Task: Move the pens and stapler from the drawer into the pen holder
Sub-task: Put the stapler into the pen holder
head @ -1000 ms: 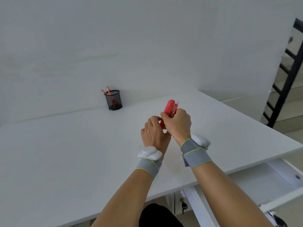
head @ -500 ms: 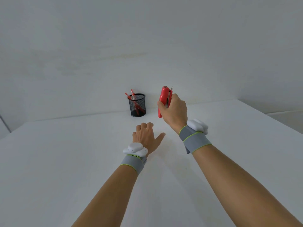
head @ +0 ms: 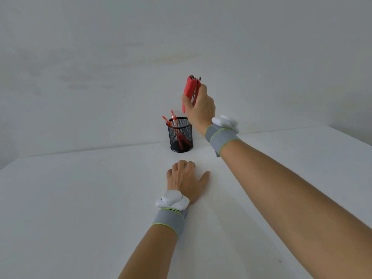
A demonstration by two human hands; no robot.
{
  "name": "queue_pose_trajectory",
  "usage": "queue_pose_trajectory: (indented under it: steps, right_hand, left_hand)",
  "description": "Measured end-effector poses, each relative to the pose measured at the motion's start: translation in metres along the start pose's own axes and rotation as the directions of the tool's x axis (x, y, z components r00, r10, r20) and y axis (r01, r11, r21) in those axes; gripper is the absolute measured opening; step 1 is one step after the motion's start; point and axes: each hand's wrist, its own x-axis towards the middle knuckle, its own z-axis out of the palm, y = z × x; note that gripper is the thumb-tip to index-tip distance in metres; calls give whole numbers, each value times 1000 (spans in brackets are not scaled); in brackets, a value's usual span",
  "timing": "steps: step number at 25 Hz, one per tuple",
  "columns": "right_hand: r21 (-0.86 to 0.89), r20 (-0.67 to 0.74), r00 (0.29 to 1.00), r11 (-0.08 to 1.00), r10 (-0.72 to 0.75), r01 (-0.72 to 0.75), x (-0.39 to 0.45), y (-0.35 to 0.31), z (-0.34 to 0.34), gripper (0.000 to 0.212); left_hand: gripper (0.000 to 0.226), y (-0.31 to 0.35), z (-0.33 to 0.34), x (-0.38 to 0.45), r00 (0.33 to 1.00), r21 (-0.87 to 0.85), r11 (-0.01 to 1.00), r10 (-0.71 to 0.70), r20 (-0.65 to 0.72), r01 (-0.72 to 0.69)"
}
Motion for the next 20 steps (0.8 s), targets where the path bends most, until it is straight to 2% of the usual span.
queue_pose_trajectory:
  steps: [3,7,11,16,20]
  right_hand:
    - [-37,68,997,999,31,-29,13,8,25,40]
    - [-179,228,972,984,55,-14,17,21,49,42]
    - [-320,290,951,948,105,-7,18,31,51,43]
    - [-295,369,928,953,46,70,13,36,50,62]
    - [-238,361,933,966,-7,100,12,39,53,48]
  left_hand:
    - [52,0,-1,-1,1000,-6,1000,6,-2,-6]
    - [52,1,-3,-2,1000,-9,1000,4,15,-4]
    - [52,3,-4,-3,1000,-5,1000,3,21,-3]
    - [53,2,-5,-2,1000,-1,1000,0,19,0]
    - [53,1,-3,-1,1000,0,1000,3,12,-3]
